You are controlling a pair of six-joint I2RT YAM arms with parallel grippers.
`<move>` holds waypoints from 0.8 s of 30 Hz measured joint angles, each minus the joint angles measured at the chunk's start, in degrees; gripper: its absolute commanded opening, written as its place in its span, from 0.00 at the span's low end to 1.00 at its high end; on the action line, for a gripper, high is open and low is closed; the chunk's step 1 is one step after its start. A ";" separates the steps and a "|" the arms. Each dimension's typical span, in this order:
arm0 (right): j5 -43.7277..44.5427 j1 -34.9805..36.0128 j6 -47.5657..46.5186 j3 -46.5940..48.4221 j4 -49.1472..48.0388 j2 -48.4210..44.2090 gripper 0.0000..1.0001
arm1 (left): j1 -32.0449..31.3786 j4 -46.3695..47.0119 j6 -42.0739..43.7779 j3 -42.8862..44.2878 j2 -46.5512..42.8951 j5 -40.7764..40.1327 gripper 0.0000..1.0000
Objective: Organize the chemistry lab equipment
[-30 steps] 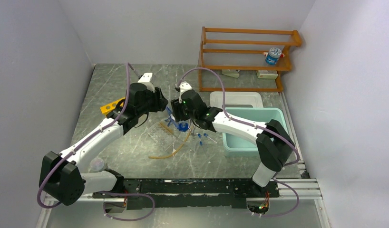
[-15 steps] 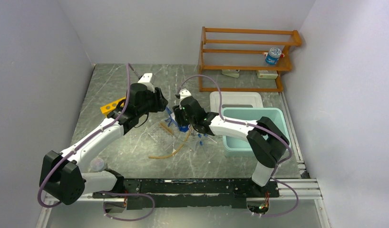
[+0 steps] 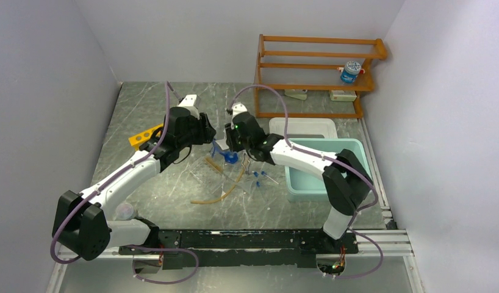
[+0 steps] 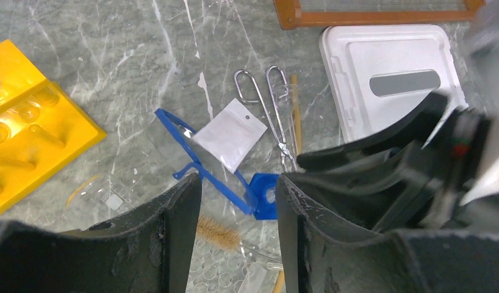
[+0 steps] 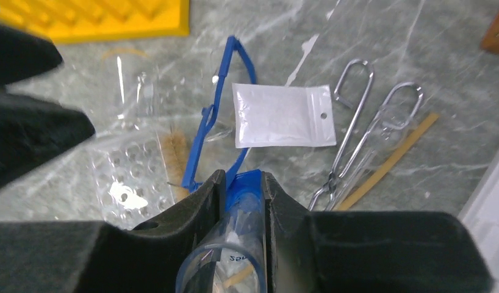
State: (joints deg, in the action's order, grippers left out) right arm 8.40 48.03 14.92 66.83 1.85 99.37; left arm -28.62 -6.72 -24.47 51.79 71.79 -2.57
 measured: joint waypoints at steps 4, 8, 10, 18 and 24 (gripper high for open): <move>-2.23 -3.26 0.94 4.74 5.14 -1.60 0.24 | 0.00 0.07 0.02 -0.02 0.00 0.00 0.53; -5.07 -8.50 1.95 7.45 10.12 -5.22 0.25 | 0.00 0.28 0.02 -0.02 0.00 0.04 0.53; -6.27 -11.45 2.45 8.04 12.13 -7.45 0.25 | 0.00 0.70 0.02 0.00 0.00 0.11 0.53; -11.10 -21.86 6.03 13.07 20.52 -15.19 0.25 | 0.00 1.97 0.02 0.00 0.13 0.50 0.53; -14.49 -29.24 9.20 15.28 28.11 -21.46 0.26 | 0.00 2.71 0.00 -0.02 0.37 0.68 0.53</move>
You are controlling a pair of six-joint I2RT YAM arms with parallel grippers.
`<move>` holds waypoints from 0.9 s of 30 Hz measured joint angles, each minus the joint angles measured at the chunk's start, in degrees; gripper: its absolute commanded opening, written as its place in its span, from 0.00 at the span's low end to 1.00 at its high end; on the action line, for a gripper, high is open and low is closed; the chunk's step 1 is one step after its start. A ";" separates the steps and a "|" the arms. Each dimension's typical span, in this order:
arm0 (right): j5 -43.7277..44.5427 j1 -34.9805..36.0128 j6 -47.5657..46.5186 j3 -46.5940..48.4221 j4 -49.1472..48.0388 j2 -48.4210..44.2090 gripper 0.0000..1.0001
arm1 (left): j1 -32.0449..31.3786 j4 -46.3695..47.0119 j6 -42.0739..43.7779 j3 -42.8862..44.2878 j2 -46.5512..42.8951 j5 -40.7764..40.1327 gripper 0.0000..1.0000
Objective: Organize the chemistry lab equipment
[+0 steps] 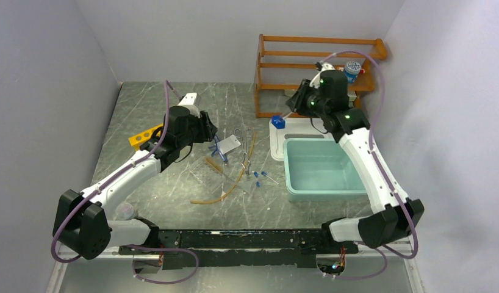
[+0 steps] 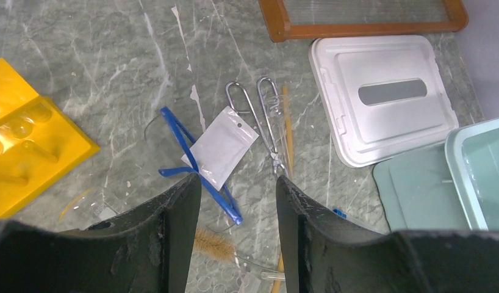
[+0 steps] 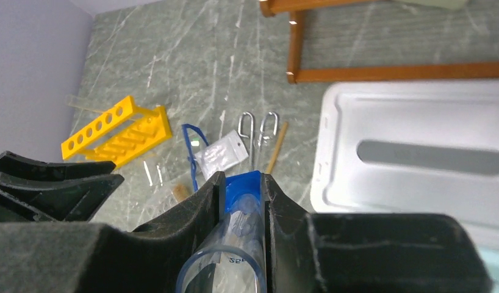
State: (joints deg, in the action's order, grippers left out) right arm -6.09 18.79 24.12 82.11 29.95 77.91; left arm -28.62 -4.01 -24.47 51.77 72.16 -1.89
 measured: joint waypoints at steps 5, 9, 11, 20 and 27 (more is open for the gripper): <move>0.94 -4.94 2.34 -0.35 9.01 -4.61 0.26 | 0.00 0.90 -0.26 -0.13 0.02 0.87 0.53; 3.32 -9.66 4.79 -3.43 14.19 -8.09 0.25 | 0.00 1.53 -0.48 -0.74 0.33 2.10 0.53; 4.02 -12.15 6.40 -7.58 15.41 -9.92 0.25 | 0.00 2.05 -0.48 -0.94 0.92 2.71 0.53; 2.29 -17.68 19.21 -30.10 10.56 -11.45 0.25 | 0.00 2.45 -0.42 -0.85 2.95 4.85 0.54; -0.13 -18.08 31.56 -39.34 -1.57 -7.04 0.27 | 0.00 1.31 -0.39 2.14 5.86 5.66 0.54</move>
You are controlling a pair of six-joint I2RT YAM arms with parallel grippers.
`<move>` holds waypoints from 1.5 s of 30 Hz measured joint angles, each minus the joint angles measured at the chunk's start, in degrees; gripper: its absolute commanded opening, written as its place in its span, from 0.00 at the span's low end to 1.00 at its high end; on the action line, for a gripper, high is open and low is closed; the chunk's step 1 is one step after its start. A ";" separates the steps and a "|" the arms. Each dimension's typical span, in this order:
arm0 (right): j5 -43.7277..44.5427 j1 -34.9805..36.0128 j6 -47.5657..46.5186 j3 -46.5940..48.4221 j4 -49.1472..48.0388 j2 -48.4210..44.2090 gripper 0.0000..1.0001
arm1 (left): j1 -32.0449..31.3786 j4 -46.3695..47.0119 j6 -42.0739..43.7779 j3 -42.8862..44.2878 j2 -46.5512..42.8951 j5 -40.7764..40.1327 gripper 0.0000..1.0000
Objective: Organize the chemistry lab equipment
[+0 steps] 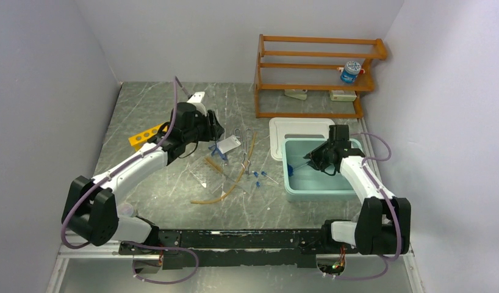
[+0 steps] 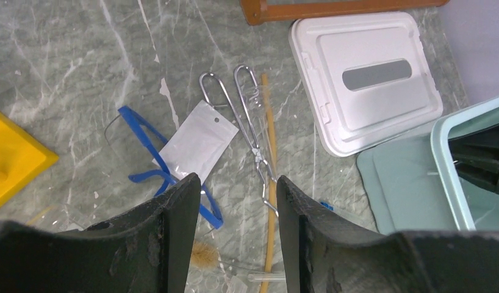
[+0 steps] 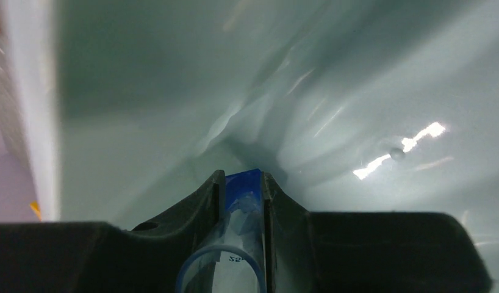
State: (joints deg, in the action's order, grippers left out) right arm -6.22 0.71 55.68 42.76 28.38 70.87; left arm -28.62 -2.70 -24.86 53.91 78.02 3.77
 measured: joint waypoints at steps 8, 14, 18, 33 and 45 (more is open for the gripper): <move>1.95 -3.10 6.91 -4.90 -9.14 2.64 0.40 | 0.00 -0.50 0.20 3.37 3.19 0.68 0.53; 3.34 -3.89 8.98 -7.98 -13.79 6.38 0.53 | 0.00 -0.92 0.46 4.70 5.16 1.55 0.53; 4.76 -3.93 9.25 -8.13 -13.35 6.60 0.65 | 0.00 -1.38 0.48 5.03 5.73 2.01 0.54; 14.29 -3.93 1.11 -0.04 -2.27 -8.83 0.66 | 0.00 -3.74 0.94 8.46 7.80 0.63 0.71; 11.34 4.26 -14.56 17.07 -4.72 -4.52 0.62 | -0.04 -11.17 -6.03 11.15 13.70 -4.46 0.51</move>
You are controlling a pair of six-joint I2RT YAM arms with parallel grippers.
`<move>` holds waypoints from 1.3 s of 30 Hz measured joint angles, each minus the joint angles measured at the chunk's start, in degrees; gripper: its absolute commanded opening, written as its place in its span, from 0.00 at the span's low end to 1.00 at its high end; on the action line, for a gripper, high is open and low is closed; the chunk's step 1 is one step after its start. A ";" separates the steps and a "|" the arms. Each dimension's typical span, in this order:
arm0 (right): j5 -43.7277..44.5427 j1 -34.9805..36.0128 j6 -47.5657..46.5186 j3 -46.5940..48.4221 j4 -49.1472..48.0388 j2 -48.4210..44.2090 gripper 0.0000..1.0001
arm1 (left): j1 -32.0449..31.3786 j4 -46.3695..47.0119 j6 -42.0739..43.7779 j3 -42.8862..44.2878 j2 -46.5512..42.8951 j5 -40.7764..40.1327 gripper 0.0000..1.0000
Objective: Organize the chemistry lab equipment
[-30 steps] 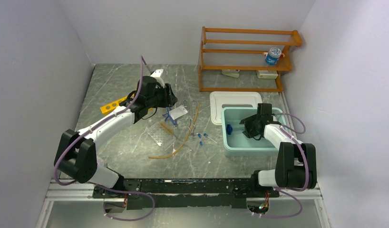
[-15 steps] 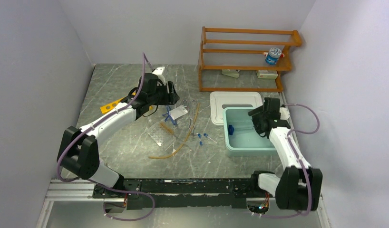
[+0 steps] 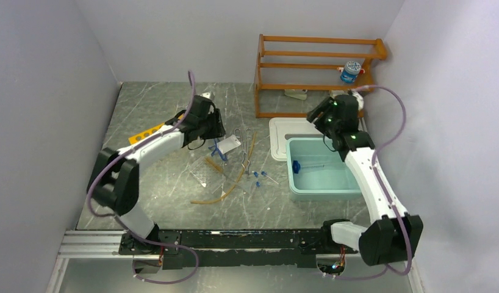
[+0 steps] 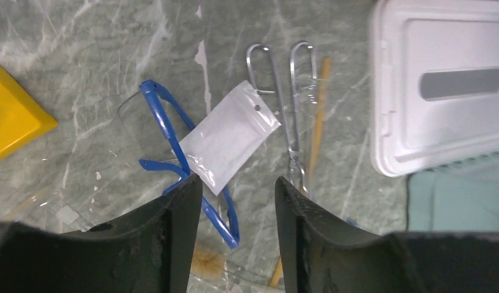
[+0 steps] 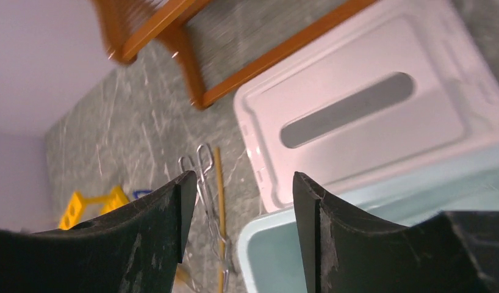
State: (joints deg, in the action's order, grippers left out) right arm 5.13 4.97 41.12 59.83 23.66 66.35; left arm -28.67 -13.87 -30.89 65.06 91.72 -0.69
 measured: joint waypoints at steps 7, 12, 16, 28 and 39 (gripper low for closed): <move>-2.49 8.70 -8.22 2.54 -3.85 3.87 0.62 | -0.09 -4.33 -3.52 3.26 10.99 -5.18 0.55; -5.40 10.03 -11.65 2.56 -6.01 4.31 0.62 | -0.09 -5.01 -3.78 4.02 14.75 -8.15 0.45; -6.47 11.47 -13.00 2.58 -6.93 5.35 0.61 | -0.11 -4.17 -3.04 4.92 16.17 -8.22 0.37; -8.57 12.85 -14.86 3.45 -7.80 7.43 0.60 | -0.11 -1.31 0.33 6.43 17.53 -10.05 0.11; -12.55 13.66 -14.80 3.45 -10.40 8.00 0.61 | -0.13 -0.76 5.70 6.78 15.21 -10.23 0.05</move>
State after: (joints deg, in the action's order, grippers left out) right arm -7.42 18.63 26.33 63.29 13.26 74.35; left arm -28.80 -14.63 -25.19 71.83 106.94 -10.92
